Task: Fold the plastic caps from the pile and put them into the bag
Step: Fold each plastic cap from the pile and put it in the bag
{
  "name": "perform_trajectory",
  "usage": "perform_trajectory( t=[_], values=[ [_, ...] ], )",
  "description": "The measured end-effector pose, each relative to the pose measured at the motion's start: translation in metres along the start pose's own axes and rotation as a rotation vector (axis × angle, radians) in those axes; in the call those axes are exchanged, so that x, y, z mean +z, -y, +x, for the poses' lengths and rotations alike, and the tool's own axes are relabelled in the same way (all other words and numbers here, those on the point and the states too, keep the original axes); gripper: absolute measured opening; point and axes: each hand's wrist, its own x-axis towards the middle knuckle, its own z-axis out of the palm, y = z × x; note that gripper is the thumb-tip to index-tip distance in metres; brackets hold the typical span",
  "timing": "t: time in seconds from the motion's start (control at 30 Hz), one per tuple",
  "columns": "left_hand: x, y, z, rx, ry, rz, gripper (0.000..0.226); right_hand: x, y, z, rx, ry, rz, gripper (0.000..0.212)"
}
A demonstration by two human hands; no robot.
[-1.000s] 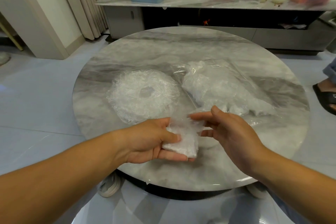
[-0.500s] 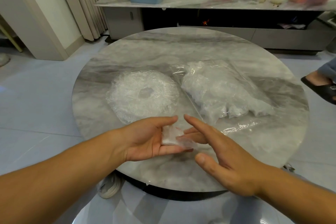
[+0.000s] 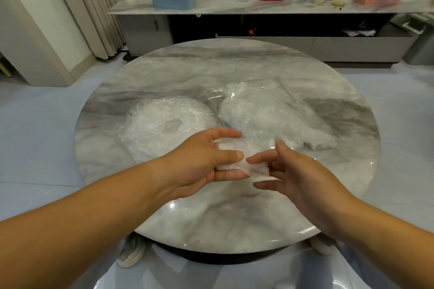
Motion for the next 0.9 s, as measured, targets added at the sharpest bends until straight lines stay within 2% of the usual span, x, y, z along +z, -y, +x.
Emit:
perform_trajectory(
  t=[0.17,0.23,0.3,0.4,0.47,0.57,0.7,0.77,0.9],
  values=[
    [0.032,-0.001,0.007,0.068,0.100,0.169,0.045,-0.028,0.011,-0.006,-0.079,-0.142,-0.023,0.055],
    [0.046,0.000,0.014,0.130,0.034,0.338,0.034,-0.046,0.012,-0.005,-0.084,-0.262,-0.025,0.058],
    [0.054,0.001,0.027,0.299,-0.070,0.611,0.026,-0.067,0.010,-0.004,-0.051,-0.365,-0.023,0.064],
    [0.060,0.006,0.050,0.556,-0.052,1.125,0.037,-0.095,0.003,-0.002,0.058,-0.444,0.034,0.073],
    [0.065,0.009,0.065,0.597,0.052,1.370,0.051,-0.110,-0.001,-0.003,0.118,-0.477,0.103,0.076],
    [0.072,0.016,0.077,0.628,0.155,1.601,0.075,-0.120,-0.004,-0.003,0.158,-0.491,0.193,0.077],
    [0.078,0.019,0.081,0.640,0.099,1.744,0.087,-0.125,0.001,-0.001,0.136,-0.487,0.282,0.076],
    [0.079,0.020,0.082,0.625,0.055,1.737,0.089,-0.125,0.005,0.000,0.121,-0.459,0.340,0.077],
    [0.082,0.019,0.080,0.584,0.069,1.678,0.086,-0.115,0.009,0.002,0.151,-0.364,0.529,0.078]
  ],
)
